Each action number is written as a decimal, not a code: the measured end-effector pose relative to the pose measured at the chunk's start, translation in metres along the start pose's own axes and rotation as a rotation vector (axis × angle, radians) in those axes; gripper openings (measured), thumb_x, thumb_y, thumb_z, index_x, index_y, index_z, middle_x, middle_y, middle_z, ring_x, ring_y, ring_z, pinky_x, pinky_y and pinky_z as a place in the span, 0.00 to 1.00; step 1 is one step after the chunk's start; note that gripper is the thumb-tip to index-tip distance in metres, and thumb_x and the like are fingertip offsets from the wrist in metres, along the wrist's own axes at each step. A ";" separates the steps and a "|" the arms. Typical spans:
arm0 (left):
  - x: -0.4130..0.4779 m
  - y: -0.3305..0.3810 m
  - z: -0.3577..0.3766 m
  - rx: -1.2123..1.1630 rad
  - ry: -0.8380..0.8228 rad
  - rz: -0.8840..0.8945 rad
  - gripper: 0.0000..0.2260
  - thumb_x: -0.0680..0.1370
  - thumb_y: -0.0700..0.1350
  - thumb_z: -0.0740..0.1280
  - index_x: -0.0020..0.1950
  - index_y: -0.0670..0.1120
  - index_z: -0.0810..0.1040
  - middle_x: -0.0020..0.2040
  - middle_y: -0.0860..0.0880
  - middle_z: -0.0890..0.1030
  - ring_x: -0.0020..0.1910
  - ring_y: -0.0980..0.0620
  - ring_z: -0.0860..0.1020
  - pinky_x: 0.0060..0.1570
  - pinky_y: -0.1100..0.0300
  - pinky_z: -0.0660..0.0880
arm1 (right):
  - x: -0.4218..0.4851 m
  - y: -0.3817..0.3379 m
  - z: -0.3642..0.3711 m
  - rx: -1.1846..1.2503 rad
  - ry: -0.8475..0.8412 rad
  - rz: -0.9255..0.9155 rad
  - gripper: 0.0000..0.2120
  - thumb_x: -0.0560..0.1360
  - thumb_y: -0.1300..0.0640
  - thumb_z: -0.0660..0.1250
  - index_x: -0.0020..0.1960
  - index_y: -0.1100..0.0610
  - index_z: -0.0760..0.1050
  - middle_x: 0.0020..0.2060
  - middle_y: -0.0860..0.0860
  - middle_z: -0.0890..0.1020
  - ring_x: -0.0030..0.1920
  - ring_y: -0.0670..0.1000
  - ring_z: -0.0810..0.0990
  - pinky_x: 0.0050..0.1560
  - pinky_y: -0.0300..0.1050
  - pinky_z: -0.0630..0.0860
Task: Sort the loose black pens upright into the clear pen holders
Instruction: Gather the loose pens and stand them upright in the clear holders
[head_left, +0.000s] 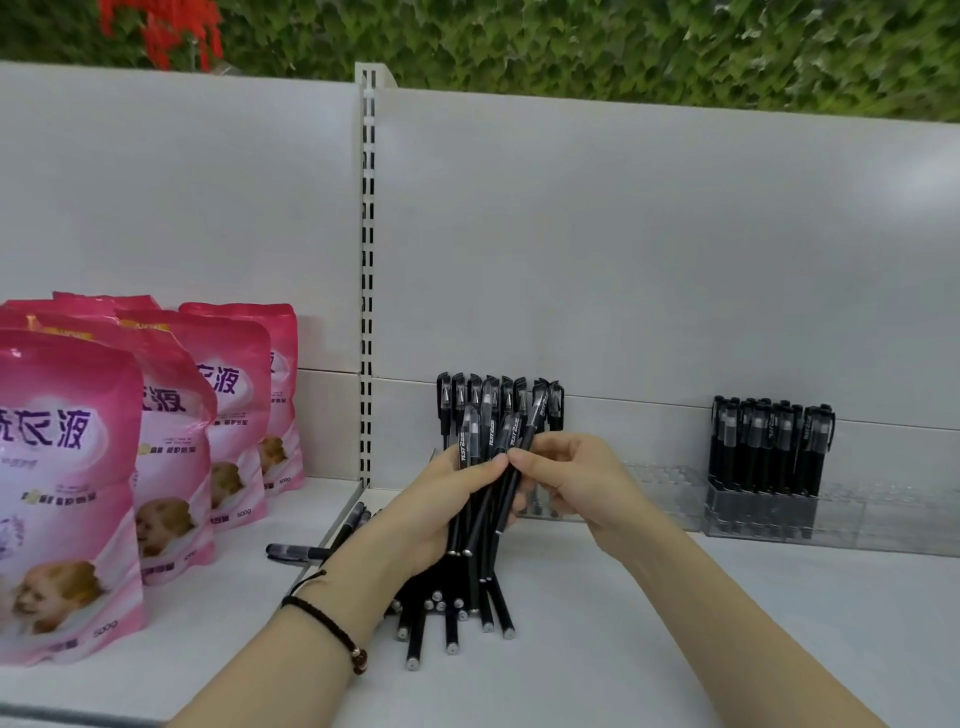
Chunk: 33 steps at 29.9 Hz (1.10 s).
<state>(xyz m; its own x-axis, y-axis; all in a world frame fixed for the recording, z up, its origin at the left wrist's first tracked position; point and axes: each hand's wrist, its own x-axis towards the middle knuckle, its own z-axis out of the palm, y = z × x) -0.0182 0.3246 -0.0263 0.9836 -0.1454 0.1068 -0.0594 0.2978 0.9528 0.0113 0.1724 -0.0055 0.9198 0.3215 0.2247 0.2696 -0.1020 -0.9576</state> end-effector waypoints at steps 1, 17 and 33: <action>0.000 0.001 -0.001 -0.009 -0.018 0.004 0.10 0.80 0.42 0.65 0.58 0.37 0.77 0.42 0.42 0.82 0.38 0.49 0.80 0.37 0.57 0.78 | -0.001 -0.001 0.000 -0.016 0.010 -0.014 0.06 0.75 0.57 0.70 0.41 0.58 0.79 0.29 0.50 0.78 0.23 0.39 0.72 0.24 0.32 0.64; 0.002 0.013 -0.012 -0.225 0.201 0.100 0.13 0.67 0.48 0.76 0.38 0.44 0.74 0.30 0.50 0.74 0.24 0.55 0.71 0.24 0.63 0.71 | 0.003 0.030 0.019 -0.842 -0.122 0.155 0.20 0.66 0.39 0.74 0.37 0.54 0.73 0.33 0.51 0.74 0.35 0.48 0.72 0.38 0.43 0.67; 0.007 0.005 -0.008 -0.224 0.269 0.092 0.08 0.73 0.44 0.73 0.43 0.41 0.78 0.34 0.48 0.79 0.30 0.53 0.77 0.30 0.61 0.76 | 0.002 0.005 -0.005 -0.893 -0.285 0.293 0.17 0.70 0.64 0.69 0.31 0.56 0.63 0.25 0.51 0.66 0.22 0.49 0.65 0.23 0.37 0.62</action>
<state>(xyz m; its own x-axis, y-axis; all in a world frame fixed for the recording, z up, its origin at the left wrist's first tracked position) -0.0104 0.3322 -0.0235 0.9874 0.1357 0.0819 -0.1398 0.5022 0.8534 0.0158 0.1672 -0.0093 0.9133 0.3730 -0.1638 0.2662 -0.8507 -0.4533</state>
